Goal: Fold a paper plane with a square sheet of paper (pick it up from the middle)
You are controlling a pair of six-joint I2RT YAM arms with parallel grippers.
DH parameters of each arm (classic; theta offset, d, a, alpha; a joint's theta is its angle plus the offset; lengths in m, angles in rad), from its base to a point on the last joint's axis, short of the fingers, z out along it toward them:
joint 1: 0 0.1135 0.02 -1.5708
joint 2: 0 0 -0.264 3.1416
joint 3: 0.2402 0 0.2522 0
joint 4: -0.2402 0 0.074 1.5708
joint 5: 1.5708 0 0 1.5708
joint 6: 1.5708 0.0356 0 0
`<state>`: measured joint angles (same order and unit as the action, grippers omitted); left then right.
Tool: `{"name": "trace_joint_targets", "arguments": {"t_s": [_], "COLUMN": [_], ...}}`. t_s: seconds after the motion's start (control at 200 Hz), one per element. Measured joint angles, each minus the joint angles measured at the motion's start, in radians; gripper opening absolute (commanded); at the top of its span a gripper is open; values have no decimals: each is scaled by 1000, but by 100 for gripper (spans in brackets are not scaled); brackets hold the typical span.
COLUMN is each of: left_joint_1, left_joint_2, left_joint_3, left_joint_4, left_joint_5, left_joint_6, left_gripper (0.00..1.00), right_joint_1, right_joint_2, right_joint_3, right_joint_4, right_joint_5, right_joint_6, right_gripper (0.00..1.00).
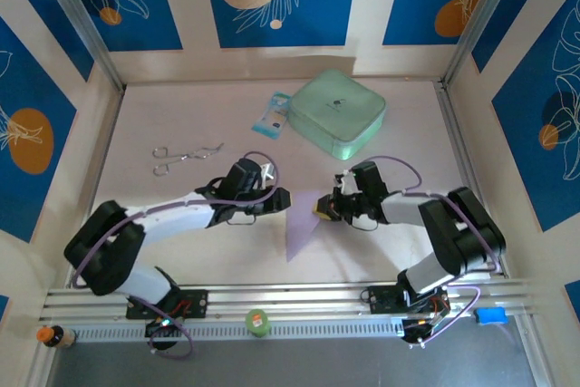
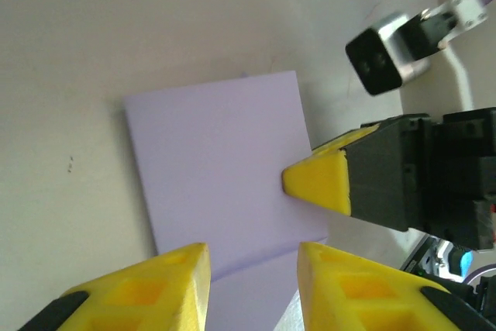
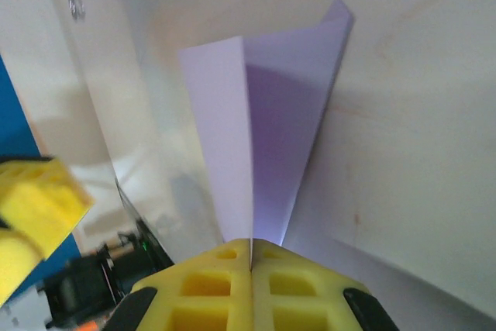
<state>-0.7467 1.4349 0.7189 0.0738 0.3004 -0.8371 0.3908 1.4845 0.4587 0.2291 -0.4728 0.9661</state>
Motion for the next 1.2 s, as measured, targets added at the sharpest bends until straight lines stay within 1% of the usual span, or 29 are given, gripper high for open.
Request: {"name": "trace_joint_targets", "arguments": {"t_s": [0.125,0.225,0.355,0.46,0.62,0.83,0.995,1.2], "left_joint_1": [-8,-43,-158,-252,-355,-430,-456,-456], "left_joint_2": [-36,-39,-39,-26,78,221,262,308], "left_joint_3": [0,0,0,20,136,281,308,341], "left_joint_4": [-27,-43,-58,-84,-126,-212,-273,-351], "left_joint_5": [-30,-54,-109,-154,-235,-323,-392,-434], "left_joint_6": [53,106,214,298,385,432,444,447], "left_gripper": [37,39,44,48,52,55,55,51], "right_joint_1": [18,43,45,32,30,30,30,19], "right_joint_2": [-104,-200,-339,-410,-409,-393,-393,-393], "right_joint_3": [-82,-132,-159,-158,-158,-158,-158,-158], "right_joint_4": [4,-14,-73,-112,-135,-140,-141,-140], "right_joint_5": [113,204,291,314,314,312,310,294], "right_joint_6": [141,247,341,368,394,409,415,421], "right_gripper": [0,0,0,0,0,0,0,0]}}
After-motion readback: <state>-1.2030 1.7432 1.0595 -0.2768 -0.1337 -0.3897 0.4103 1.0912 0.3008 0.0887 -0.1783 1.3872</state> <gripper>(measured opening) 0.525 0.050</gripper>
